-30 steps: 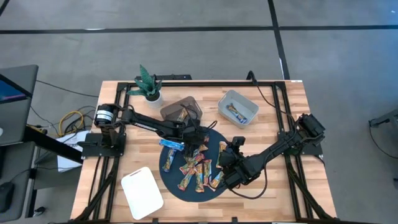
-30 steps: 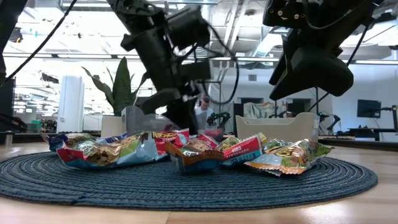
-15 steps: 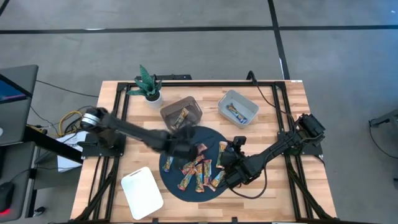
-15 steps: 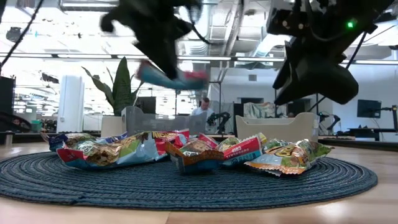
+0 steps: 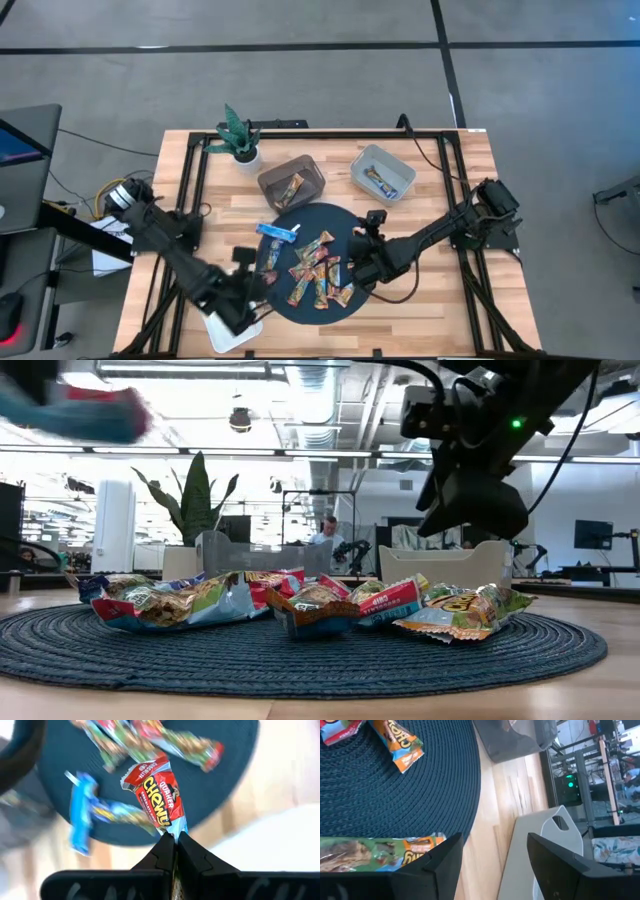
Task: Pick and place Granola Bars by type
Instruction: Put the red granola bar into the white bin, then put the yellow granola bar into the black bin
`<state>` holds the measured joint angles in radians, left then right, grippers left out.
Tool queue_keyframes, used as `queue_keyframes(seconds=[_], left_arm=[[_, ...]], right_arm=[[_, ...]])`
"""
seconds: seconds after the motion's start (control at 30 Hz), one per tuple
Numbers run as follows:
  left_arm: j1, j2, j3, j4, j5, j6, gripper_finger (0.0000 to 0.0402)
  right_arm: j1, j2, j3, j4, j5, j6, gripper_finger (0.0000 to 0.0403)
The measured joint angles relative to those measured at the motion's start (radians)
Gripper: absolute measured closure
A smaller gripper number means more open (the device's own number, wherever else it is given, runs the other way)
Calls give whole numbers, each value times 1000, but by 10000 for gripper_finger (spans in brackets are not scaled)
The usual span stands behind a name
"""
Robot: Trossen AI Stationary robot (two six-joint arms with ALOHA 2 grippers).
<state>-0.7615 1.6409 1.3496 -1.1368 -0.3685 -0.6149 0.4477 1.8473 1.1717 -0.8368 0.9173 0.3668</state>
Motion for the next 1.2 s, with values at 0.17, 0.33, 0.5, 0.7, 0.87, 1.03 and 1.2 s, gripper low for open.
queue_keyframes(seconds=[0.17,0.33,0.5,0.7,0.87,1.03,1.2], left_arm=[[-93,0,-55,-14,44,-240,401],[-159,0,-114,-9,95,-447,390],[-195,1,-143,3,94,-542,375],[-201,1,-144,10,58,-553,344],[-201,1,-144,10,79,-584,306],[-201,1,-144,9,71,-527,289],[-200,1,-144,-2,-158,-363,289]], right_arm=[[-1,0,0,10,0,-33,188],[-1,0,0,10,1,-40,188],[-3,0,0,18,1,-63,188],[-17,0,0,50,1,-108,188],[-20,0,0,57,1,-116,188],[-20,0,0,62,-1,-132,188],[-20,0,0,78,-14,-159,188]])
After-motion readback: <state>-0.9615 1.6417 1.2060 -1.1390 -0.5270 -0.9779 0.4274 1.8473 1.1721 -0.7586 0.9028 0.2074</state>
